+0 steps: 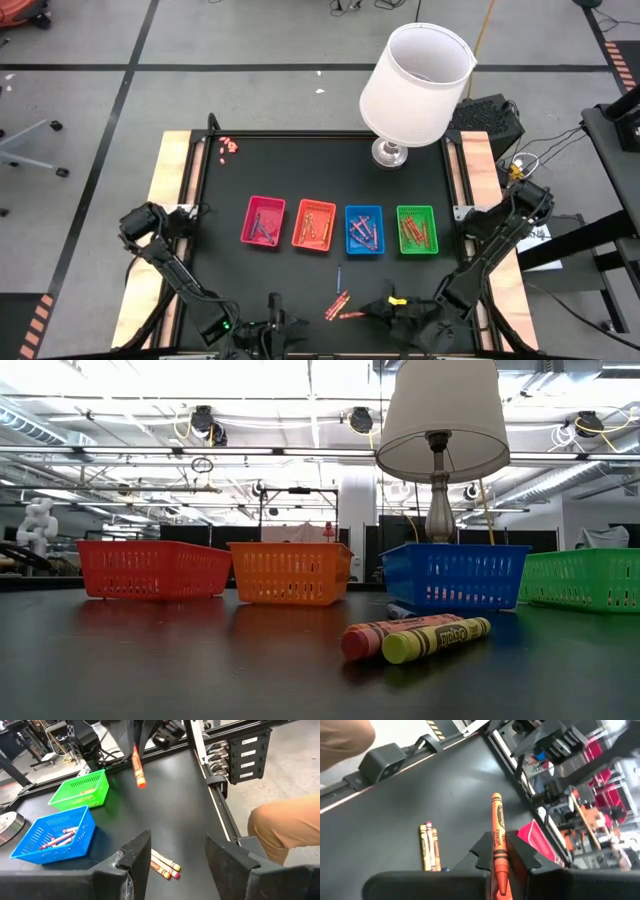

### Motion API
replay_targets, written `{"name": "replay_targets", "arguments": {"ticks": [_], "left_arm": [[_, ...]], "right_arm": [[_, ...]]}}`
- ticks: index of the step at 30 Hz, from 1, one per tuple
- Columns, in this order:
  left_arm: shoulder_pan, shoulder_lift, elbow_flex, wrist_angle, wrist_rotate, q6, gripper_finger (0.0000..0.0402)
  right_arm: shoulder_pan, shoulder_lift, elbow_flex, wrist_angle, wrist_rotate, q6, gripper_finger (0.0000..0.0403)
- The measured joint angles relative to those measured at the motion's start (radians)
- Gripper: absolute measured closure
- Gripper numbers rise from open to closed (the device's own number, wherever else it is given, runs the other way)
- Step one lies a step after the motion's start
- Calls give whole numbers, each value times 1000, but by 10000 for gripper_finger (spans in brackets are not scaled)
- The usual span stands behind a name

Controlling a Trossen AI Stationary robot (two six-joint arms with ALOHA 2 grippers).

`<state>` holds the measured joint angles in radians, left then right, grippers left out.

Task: Sort crayons
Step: Put the orange crayon into the green bin

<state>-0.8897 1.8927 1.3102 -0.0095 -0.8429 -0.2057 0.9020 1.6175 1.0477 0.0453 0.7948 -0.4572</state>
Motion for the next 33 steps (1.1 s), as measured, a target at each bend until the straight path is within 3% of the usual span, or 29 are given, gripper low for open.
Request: {"name": "replay_targets", "arguments": {"ticks": [6, 11, 27, 33], "left_arm": [[13, 0, 0, 0, 0, -30, 217], [26, 0, 0, 0, 0, -51, 217], [87, 1, 0, 0, 1, -114, 217], [106, 1, 0, -2, 7, -130, 217]], "right_arm": [[31, -39, 0, -144, 46, 246, 390], [36, -70, 0, -341, 44, 564, 390], [1, -171, 0, -1196, 36, 1417, 390], [-29, -170, -19, -1384, -43, 1572, 390]]}}
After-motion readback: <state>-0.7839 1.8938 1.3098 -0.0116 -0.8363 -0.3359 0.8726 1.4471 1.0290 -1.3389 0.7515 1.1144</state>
